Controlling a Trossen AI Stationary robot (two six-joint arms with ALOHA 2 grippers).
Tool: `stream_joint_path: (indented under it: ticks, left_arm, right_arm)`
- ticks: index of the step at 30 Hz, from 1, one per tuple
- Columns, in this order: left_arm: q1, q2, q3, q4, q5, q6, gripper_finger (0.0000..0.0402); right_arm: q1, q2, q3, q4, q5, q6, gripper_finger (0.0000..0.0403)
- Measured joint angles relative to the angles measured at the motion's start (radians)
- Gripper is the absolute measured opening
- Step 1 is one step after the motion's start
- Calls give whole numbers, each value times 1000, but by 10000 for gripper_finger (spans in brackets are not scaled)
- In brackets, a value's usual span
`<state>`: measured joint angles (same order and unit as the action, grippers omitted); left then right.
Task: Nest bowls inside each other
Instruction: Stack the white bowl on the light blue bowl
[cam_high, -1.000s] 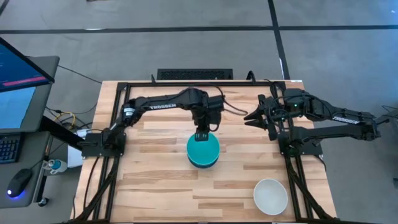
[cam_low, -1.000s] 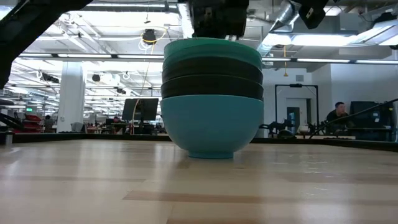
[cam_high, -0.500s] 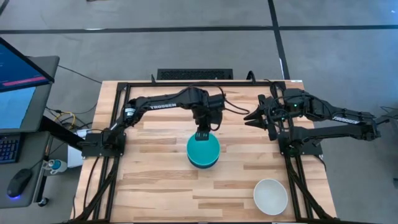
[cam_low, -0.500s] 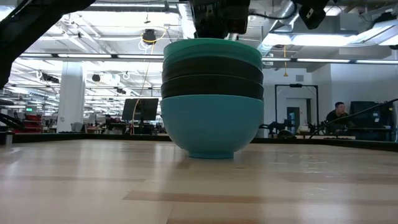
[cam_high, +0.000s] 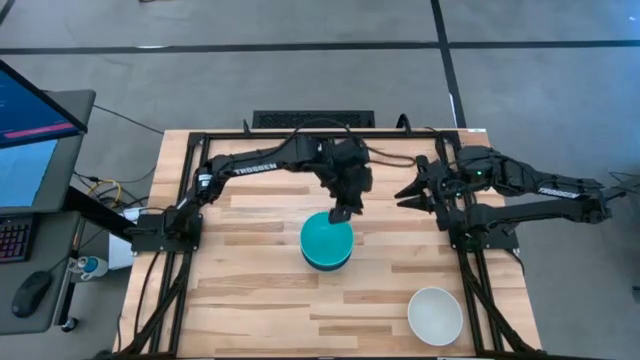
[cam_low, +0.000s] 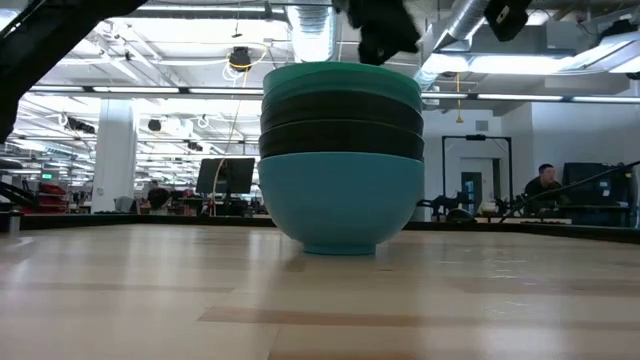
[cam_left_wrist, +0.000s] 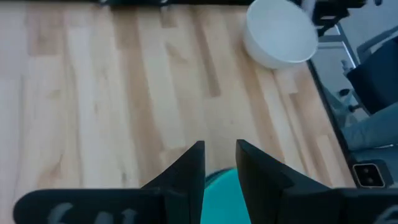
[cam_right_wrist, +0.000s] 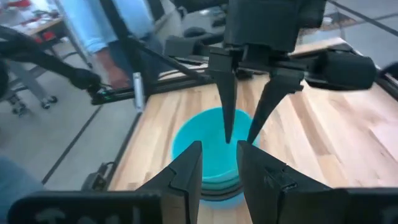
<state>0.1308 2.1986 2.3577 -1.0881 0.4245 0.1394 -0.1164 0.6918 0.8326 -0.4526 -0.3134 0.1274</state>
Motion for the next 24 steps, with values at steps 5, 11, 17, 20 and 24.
stream_joint_path:
  ticks: [5, 11, 17, 20, 24]
  left_arm:
    - [-52, 0, -2, 64, 2, -4, 80]
    - [-107, 0, -2, 213, 13, -35, 80]
    - [-122, 0, -2, 296, 7, -119, 80]
    - [-130, 1, -2, 296, -10, -155, 80]
    - [-149, 1, -19, 305, -45, -163, 80]
  right_arm:
    - [58, -69, 0, -38, 36, 45, 123]
    - [143, -179, 0, -123, 157, 170, 123]
    - [266, -254, 0, -116, 181, 194, 123]
    - [305, -262, 0, -125, 244, 195, 123]
    - [334, -262, 0, -189, 261, 188, 123]
